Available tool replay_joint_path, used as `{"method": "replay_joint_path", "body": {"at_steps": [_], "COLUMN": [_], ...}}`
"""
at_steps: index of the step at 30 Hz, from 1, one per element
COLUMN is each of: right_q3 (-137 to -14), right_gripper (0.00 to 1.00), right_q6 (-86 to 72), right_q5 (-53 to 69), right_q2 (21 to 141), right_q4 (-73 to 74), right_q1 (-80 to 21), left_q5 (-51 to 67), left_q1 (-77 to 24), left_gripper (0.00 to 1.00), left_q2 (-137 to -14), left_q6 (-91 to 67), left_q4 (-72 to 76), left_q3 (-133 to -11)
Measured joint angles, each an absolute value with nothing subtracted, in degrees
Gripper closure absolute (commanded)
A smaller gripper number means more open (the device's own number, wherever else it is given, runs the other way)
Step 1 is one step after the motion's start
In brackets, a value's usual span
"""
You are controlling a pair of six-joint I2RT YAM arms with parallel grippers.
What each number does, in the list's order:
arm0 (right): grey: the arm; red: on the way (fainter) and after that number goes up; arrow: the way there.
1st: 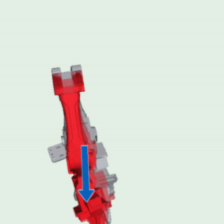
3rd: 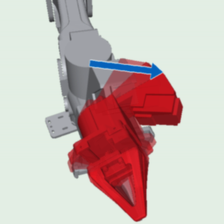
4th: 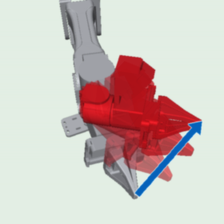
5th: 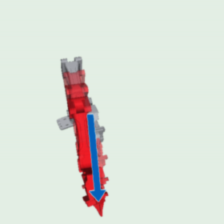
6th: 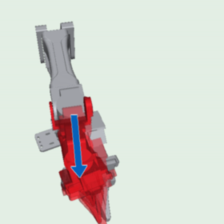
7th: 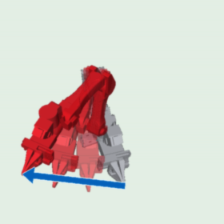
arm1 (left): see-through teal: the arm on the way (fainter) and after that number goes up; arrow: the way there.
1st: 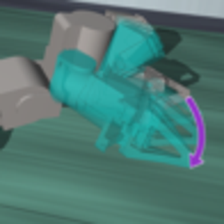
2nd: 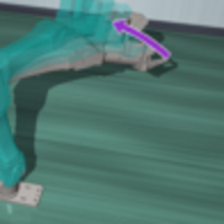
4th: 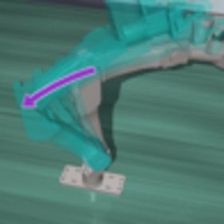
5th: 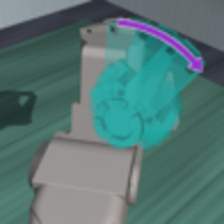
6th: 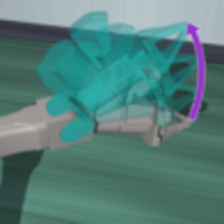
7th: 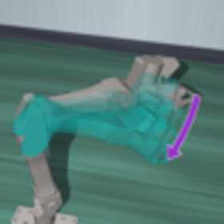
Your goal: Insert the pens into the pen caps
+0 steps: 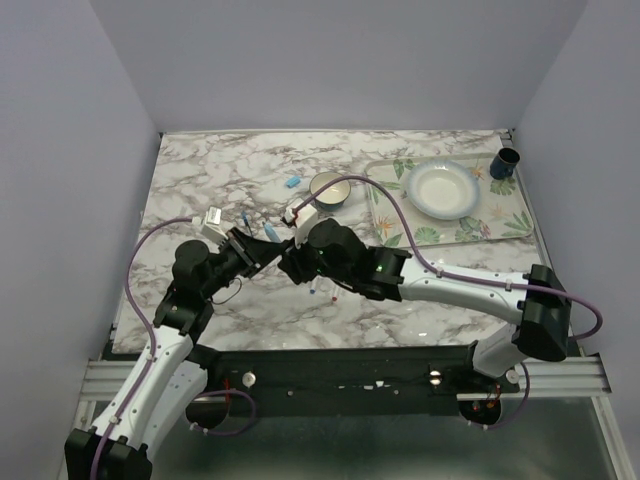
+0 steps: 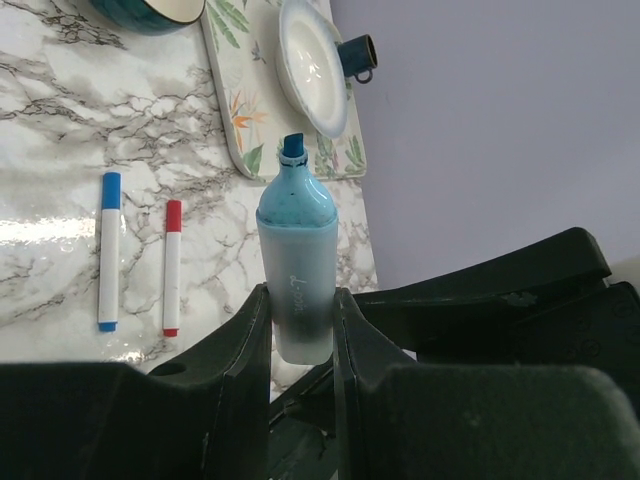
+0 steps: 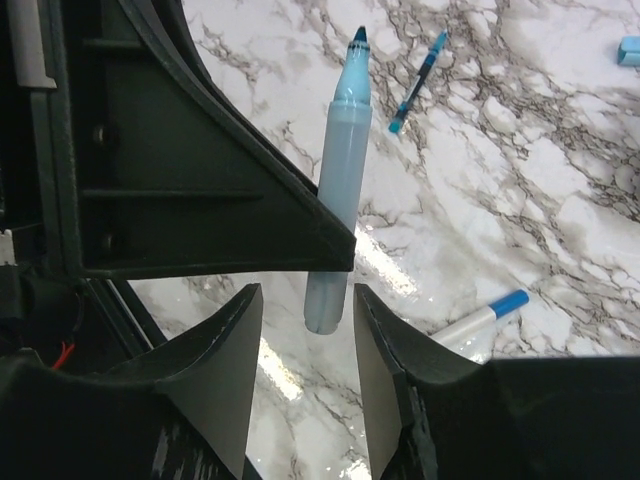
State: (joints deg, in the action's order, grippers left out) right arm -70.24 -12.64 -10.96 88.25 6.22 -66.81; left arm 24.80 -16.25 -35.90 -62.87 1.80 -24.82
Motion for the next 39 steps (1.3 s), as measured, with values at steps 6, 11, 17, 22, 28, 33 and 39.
{"method": "replay_joint_path", "body": {"at_steps": [6, 11, 17, 22, 28, 33, 39], "right_q3": [-70.24, -70.19, -70.19, -69.80, -64.12, -61.41, -57.49], "right_gripper": [0.60, 0.65, 0.99, 0.99, 0.99, 0.99, 0.99], "right_q6": [-13.08, -13.45, -13.17, -13.43, -14.13, -14.59, -16.36], "right_q5": [-11.38, -12.60, -14.35, -14.81, -14.48, -13.56, -10.94], "right_q2": [88.84, 88.84, 88.86, 88.84, 85.08, 80.88, 77.14], "right_q4": [7.16, 6.59, 5.65, 5.08, 0.71, 0.14, -2.20], "right_q1": [-67.18, -67.18, -67.16, -67.20, -67.22, -67.29, -67.29], "left_q5": [24.53, 24.51, 24.38, 24.23, 24.91, 25.65, 27.31], "left_q1": [-16.25, -16.25, -16.19, -16.14, -16.43, -16.64, -16.62], "left_gripper": [1.00, 1.00, 1.00, 0.66, 0.56, 0.58, 0.60], "left_q2": [-35.90, -35.90, -35.90, -35.88, -35.83, -36.01, -36.07], "left_q6": [-62.83, -63.07, -63.90, -63.86, -63.48, -63.00, -62.87], "left_q4": [1.17, 1.21, 2.35, 2.44, 1.56, 1.23, 4.67], "left_q3": [-24.86, -24.86, -24.84, -24.84, -24.99, -27.16, -27.59]}}
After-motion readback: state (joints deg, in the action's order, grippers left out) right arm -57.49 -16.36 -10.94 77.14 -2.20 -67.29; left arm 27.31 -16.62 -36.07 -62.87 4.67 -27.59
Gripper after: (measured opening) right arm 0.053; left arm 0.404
